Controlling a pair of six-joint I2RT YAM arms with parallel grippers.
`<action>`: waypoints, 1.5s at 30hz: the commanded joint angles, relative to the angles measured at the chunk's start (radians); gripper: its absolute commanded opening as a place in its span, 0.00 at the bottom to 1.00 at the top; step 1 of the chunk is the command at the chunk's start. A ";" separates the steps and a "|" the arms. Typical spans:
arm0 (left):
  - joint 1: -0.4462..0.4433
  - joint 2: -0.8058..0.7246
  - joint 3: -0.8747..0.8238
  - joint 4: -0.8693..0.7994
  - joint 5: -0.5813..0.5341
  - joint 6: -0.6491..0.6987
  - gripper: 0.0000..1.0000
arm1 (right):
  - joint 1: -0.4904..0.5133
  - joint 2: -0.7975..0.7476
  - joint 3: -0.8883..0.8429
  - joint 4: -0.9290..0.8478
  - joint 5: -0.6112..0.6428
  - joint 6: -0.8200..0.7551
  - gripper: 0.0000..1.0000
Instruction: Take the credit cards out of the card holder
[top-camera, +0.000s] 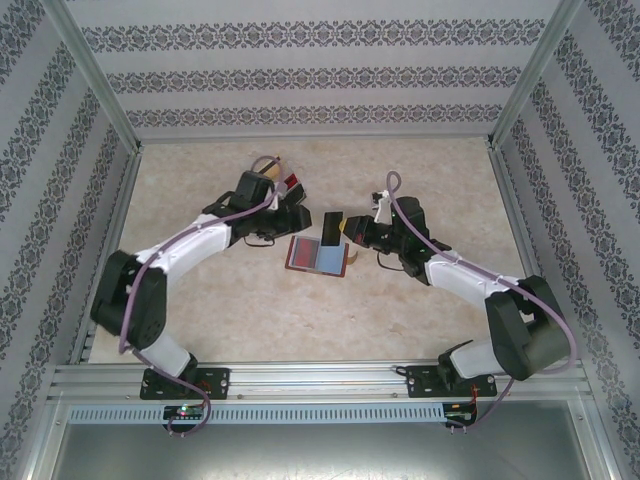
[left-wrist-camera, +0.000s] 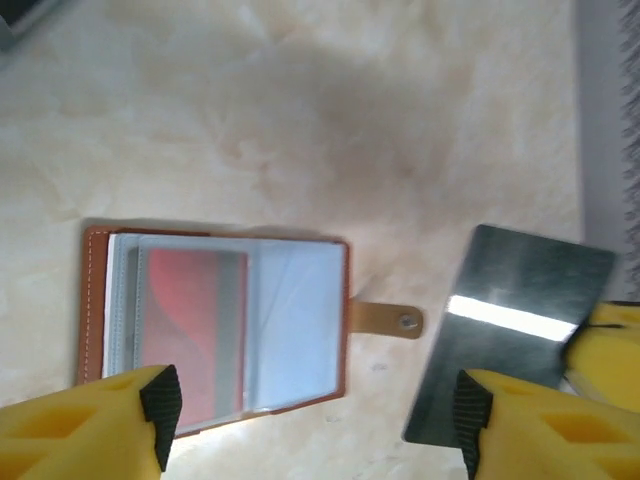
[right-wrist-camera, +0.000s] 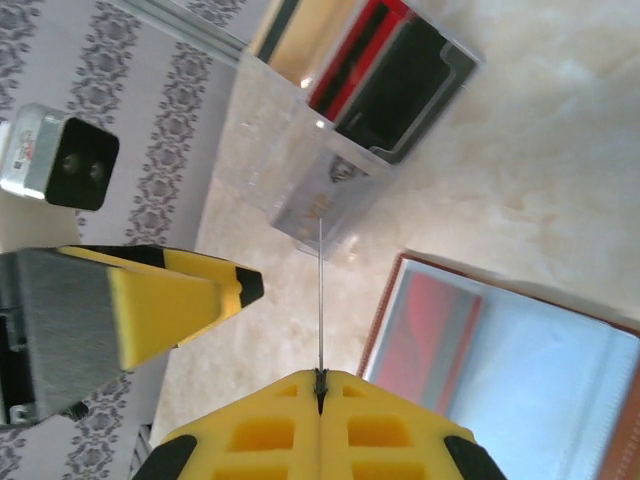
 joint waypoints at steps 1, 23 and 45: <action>0.034 -0.070 -0.070 0.113 0.051 -0.085 0.86 | -0.003 -0.007 0.034 0.136 -0.068 0.085 0.00; 0.069 -0.046 -0.169 0.721 0.477 -0.423 0.50 | 0.012 0.136 0.128 0.455 -0.162 0.374 0.00; 0.093 -0.170 -0.056 -0.065 0.086 0.217 0.00 | -0.060 0.119 0.081 0.097 -0.123 0.002 0.67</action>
